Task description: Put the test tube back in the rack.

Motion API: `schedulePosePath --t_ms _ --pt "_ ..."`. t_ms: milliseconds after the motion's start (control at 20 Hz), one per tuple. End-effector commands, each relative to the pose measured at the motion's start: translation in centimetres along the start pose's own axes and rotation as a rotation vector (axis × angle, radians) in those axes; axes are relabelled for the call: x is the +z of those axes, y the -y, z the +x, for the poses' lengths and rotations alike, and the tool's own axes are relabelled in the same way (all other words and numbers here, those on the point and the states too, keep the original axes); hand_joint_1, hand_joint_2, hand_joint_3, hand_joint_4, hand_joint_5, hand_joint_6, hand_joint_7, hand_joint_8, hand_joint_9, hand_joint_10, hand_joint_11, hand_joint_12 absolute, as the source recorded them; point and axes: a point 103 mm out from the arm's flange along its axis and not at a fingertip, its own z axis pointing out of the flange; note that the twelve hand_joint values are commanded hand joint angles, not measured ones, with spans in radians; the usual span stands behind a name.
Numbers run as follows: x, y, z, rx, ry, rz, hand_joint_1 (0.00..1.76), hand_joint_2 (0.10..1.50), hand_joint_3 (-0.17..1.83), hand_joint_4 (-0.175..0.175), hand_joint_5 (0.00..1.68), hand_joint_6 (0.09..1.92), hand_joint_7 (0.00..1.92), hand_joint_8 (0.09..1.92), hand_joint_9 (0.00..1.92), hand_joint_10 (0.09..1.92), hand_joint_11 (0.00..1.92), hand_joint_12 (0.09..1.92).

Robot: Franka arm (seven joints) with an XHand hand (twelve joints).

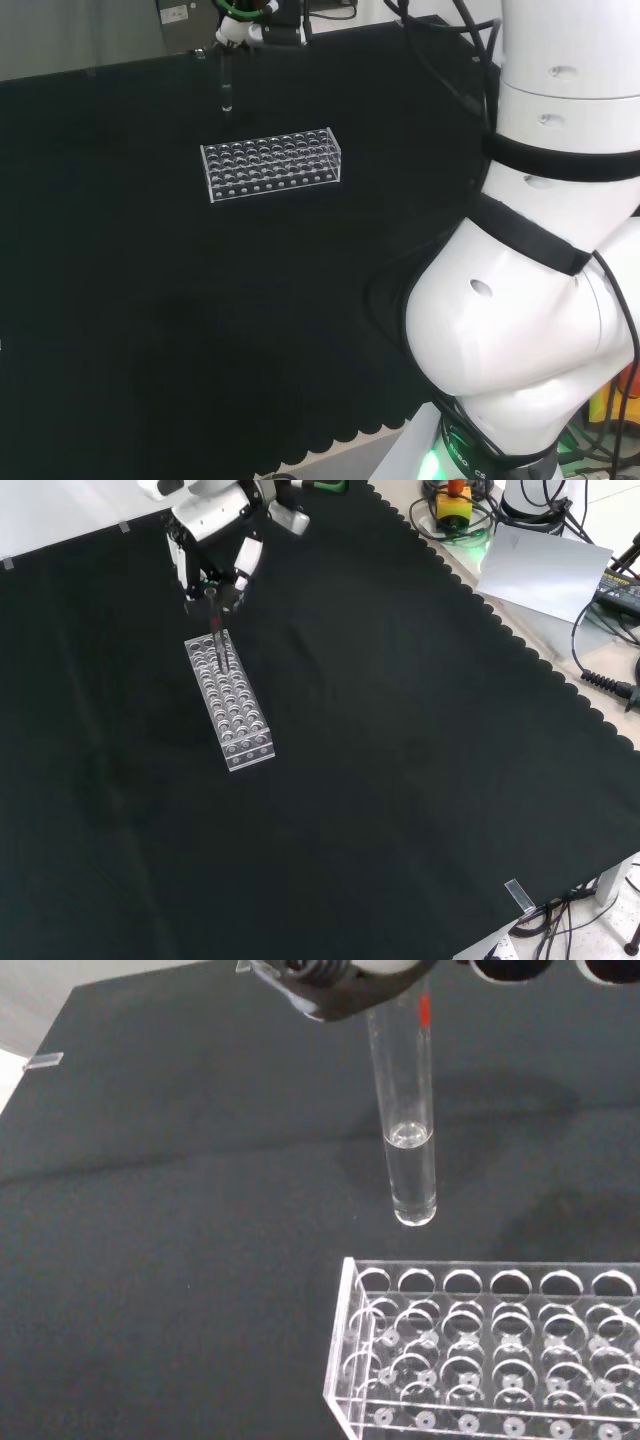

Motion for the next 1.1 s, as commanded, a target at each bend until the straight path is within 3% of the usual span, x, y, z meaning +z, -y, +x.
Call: schedulePosePath --t_ms 50,1100 --pt "1.7 -1.1 0.7 -0.013 -0.001 0.024 1.23 1.02 -0.17 -0.175 1.52 0.09 1.80 0.31 1.67 0.36 1.22 0.93" --pt "5.4 -5.0 -0.3 -0.023 0.028 0.073 1.23 1.02 -0.17 -0.175 1.52 0.09 1.80 0.31 1.68 0.35 1.22 0.93"
